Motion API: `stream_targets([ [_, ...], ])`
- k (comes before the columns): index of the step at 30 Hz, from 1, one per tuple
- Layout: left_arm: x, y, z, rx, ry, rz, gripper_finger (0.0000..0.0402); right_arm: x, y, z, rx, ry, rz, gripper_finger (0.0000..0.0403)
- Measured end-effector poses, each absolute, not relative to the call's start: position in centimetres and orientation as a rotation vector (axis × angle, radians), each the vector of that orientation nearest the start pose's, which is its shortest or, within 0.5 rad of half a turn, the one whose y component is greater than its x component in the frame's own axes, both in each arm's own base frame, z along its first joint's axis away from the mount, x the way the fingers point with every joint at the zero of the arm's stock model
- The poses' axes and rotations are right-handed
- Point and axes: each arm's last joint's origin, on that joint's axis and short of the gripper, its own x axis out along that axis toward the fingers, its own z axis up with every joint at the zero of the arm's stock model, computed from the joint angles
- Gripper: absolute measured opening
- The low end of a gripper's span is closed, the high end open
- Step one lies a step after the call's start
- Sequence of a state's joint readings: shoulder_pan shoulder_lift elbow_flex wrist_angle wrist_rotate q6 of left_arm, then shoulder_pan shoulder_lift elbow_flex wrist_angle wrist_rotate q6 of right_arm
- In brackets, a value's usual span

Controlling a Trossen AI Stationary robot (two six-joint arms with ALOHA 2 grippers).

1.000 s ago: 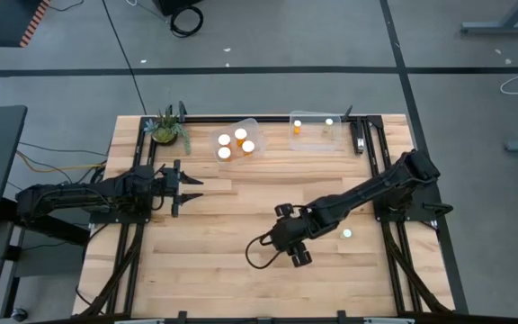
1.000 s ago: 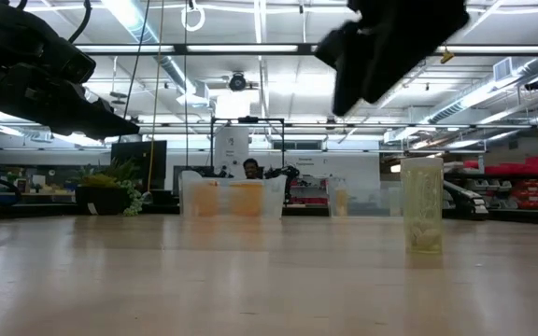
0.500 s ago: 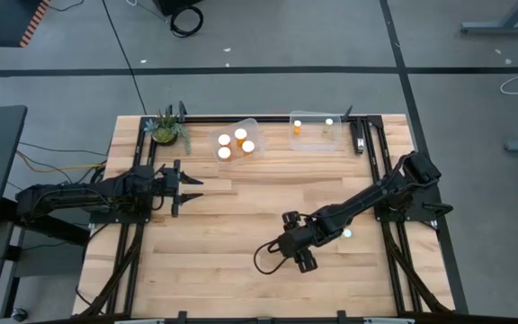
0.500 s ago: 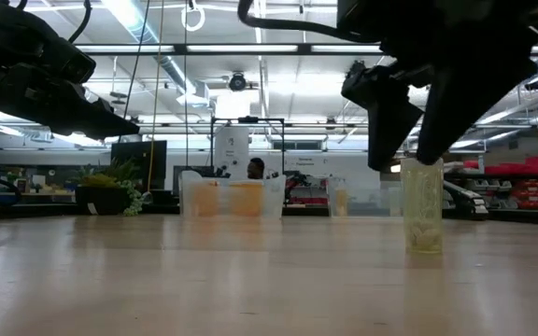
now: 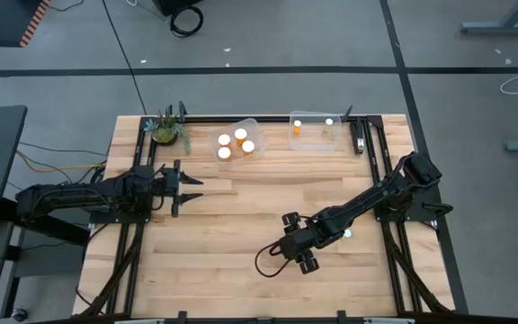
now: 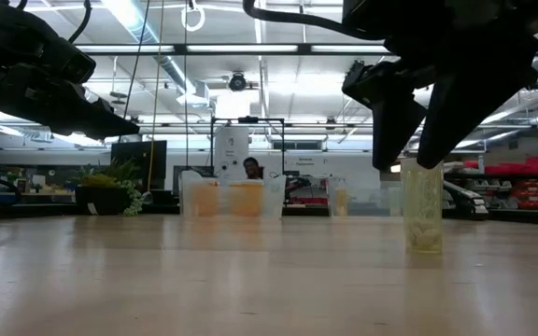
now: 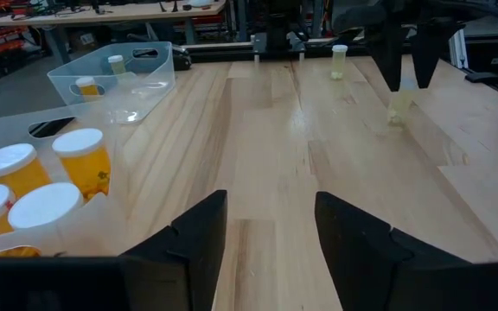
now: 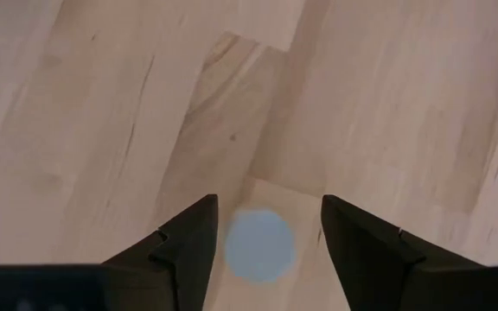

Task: Pick and place medicine bottles into bin by pill shape (circle, oval)
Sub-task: Put the yellow tablet bottle into the right transparent bin

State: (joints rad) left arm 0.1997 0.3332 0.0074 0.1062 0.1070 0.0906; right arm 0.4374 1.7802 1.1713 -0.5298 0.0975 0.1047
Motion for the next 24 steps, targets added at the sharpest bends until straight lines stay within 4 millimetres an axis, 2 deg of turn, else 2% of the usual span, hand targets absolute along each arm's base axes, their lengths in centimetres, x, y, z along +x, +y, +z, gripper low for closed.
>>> stream_targets([
  [5,11.4,2.0,14.7,0.057,0.221,0.082,0.0185,31.7,14.5,18.1,-0.212,1.125,0.242,0.0203],
  [13,11.4,2.0,14.7,0.057,0.221,0.082,0.0184,31.1,14.4,16.6,-0.204,1.128,0.239,0.019],
  [24,11.4,2.0,14.7,0.057,0.221,0.082,0.0181,31.3,13.9,16.6,-0.204,1.128,0.231,0.0128],
])
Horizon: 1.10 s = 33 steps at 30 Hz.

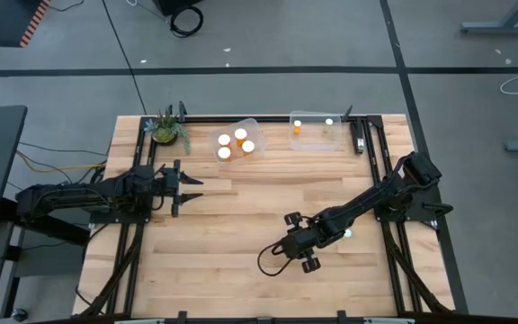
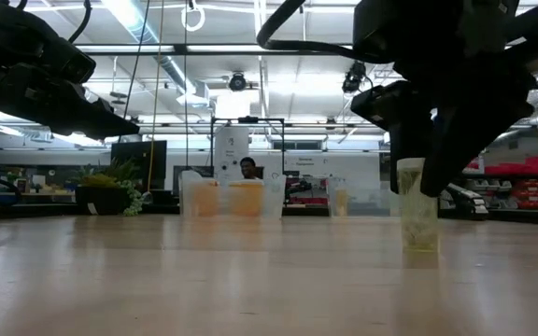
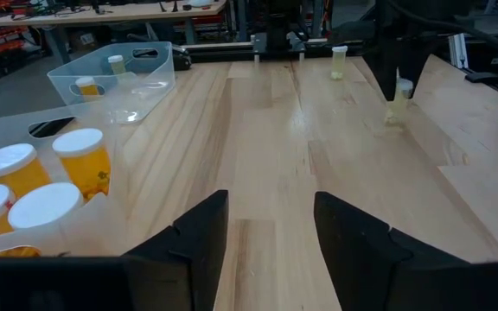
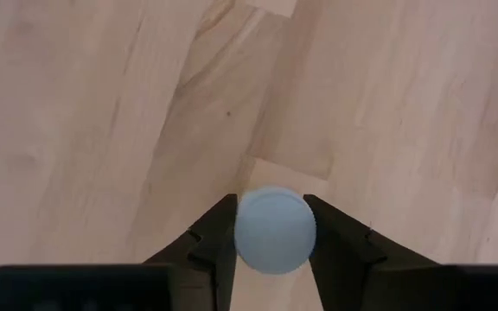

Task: Pick and place medicine bottles into bin by pill shape (circle, oval)
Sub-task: Put the yellow tablet bottle into the right transparent bin

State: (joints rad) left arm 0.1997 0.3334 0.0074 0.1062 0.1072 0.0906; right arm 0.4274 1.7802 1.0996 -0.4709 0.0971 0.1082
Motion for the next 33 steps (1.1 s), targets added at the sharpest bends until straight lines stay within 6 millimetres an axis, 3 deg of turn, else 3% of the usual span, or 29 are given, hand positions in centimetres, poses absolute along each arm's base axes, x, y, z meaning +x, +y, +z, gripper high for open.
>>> stream_targets([
  [6,11.4,2.0,14.7,0.057,0.221,0.082,0.0187,32.2,10.7,16.8,-0.249,1.169,0.127,0.0136],
  [11,11.4,2.0,14.7,0.057,0.221,0.082,0.0185,32.5,6.2,17.7,-0.249,1.274,0.037,0.0132],
  [15,11.4,2.0,14.7,0.056,0.222,0.082,0.0181,32.1,2.5,19.6,-0.24,1.259,-0.037,0.0128],
  [24,11.4,2.0,14.7,0.056,0.222,0.082,0.0187,29.1,-6.2,24.9,-0.18,1.132,-0.292,0.0134],
  [33,11.4,2.0,14.7,0.057,0.222,0.082,0.0184,26.4,-13.0,26.5,-0.135,1.068,-0.42,0.0134],
])
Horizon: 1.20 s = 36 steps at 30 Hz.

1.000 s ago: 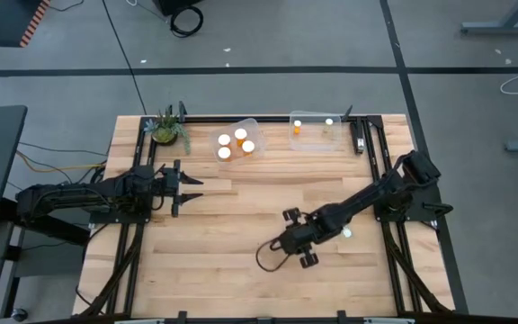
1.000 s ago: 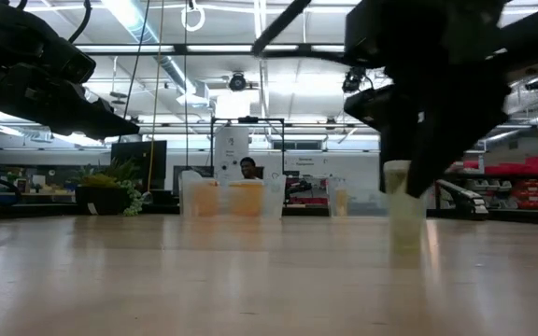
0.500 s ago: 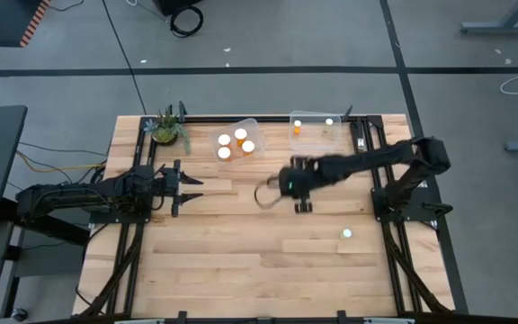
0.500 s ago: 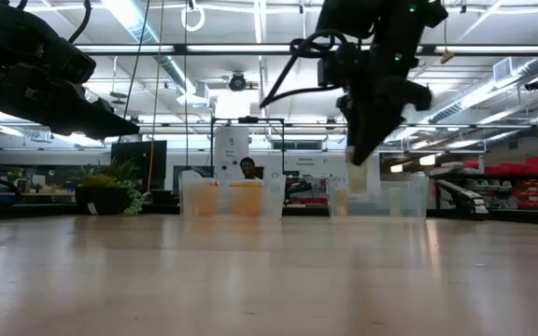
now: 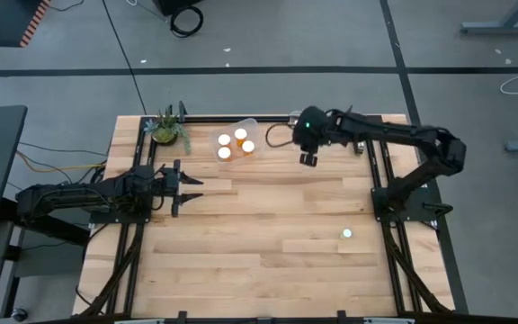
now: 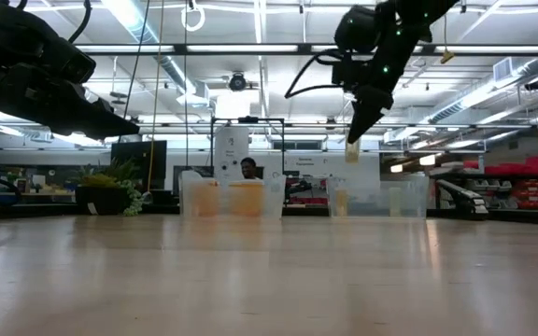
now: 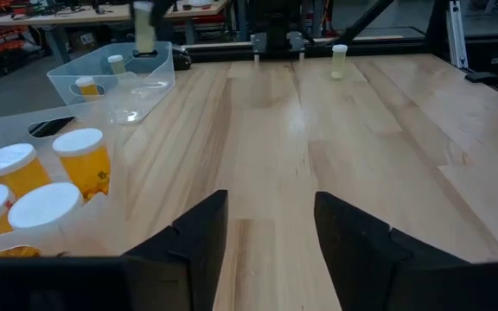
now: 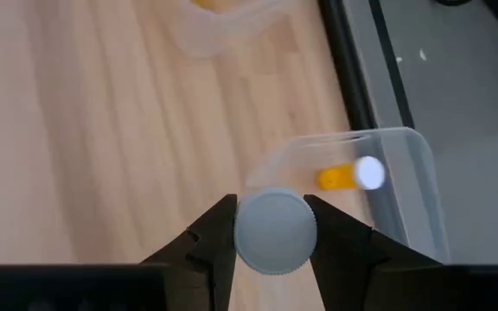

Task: Pick and place medicine bottles into bin by pill shape (circle, oval)
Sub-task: Put the yellow tablet bottle into the right transparent bin

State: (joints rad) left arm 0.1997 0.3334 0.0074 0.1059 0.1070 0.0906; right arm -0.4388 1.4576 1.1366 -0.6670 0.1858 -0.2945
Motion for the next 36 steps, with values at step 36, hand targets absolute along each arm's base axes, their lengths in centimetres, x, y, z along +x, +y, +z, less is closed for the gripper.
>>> stream_targets([
  [36,11.4,2.0,14.7,0.057,0.221,0.082,0.0187,24.1,-23.3,18.4,0.19,1.051,-0.389,0.0135],
])
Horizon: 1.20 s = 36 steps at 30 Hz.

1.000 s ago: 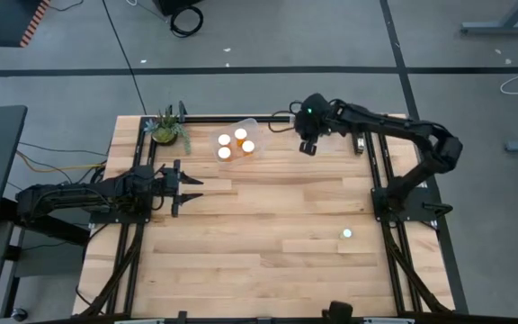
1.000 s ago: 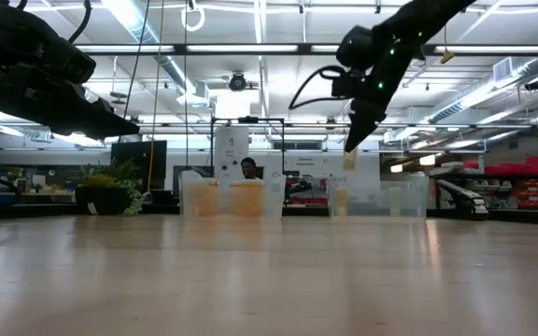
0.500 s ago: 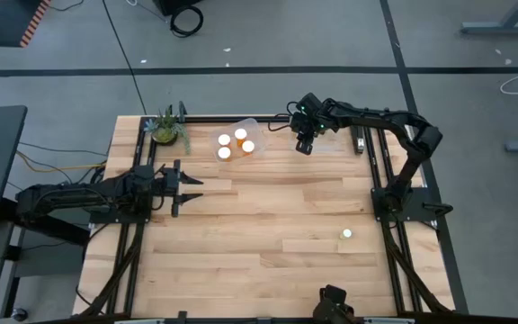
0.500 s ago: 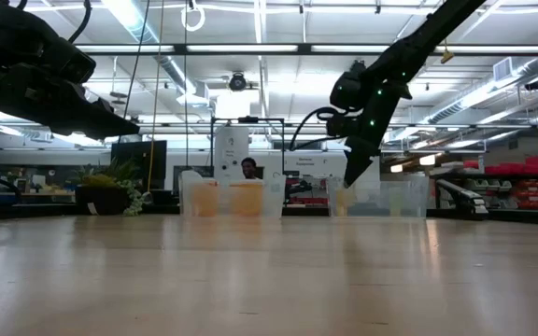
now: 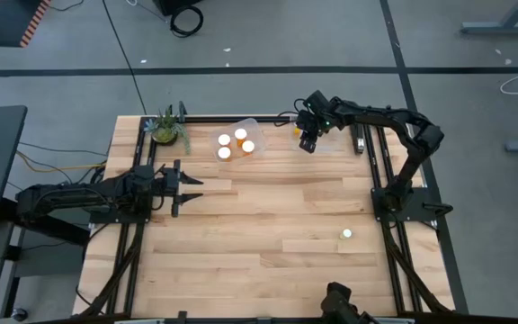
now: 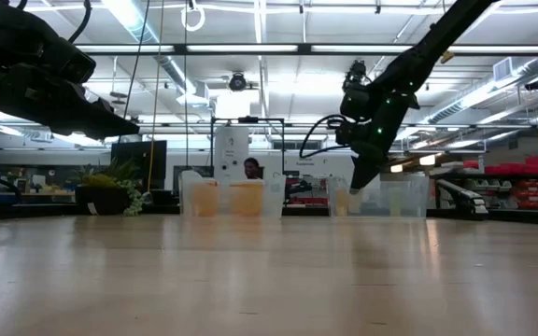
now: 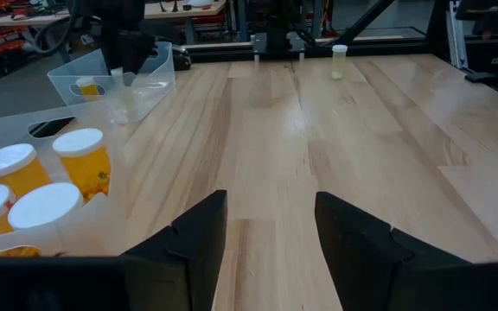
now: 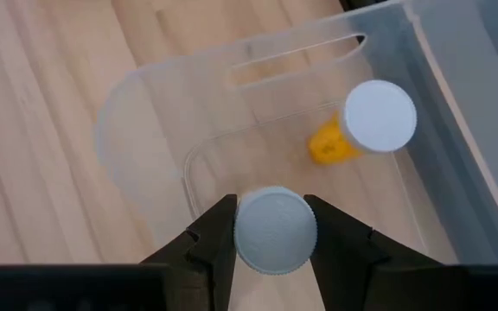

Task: Pick and place medicine bottles into bin by pill shape (circle, oval)
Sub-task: Put the yellow tablet bottle into the right transparent bin

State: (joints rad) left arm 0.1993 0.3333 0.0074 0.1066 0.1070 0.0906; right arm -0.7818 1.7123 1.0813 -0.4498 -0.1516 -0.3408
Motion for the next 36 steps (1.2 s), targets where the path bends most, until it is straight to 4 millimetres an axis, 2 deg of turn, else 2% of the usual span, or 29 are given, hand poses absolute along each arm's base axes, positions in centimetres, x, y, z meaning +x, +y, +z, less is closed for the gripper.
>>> stream_targets([
  [36,11.44,2.0,14.72,0.057,0.221,0.082,0.0181,24.08,-23.19,18.13,0.21,1.053,-0.388,0.0136],
])
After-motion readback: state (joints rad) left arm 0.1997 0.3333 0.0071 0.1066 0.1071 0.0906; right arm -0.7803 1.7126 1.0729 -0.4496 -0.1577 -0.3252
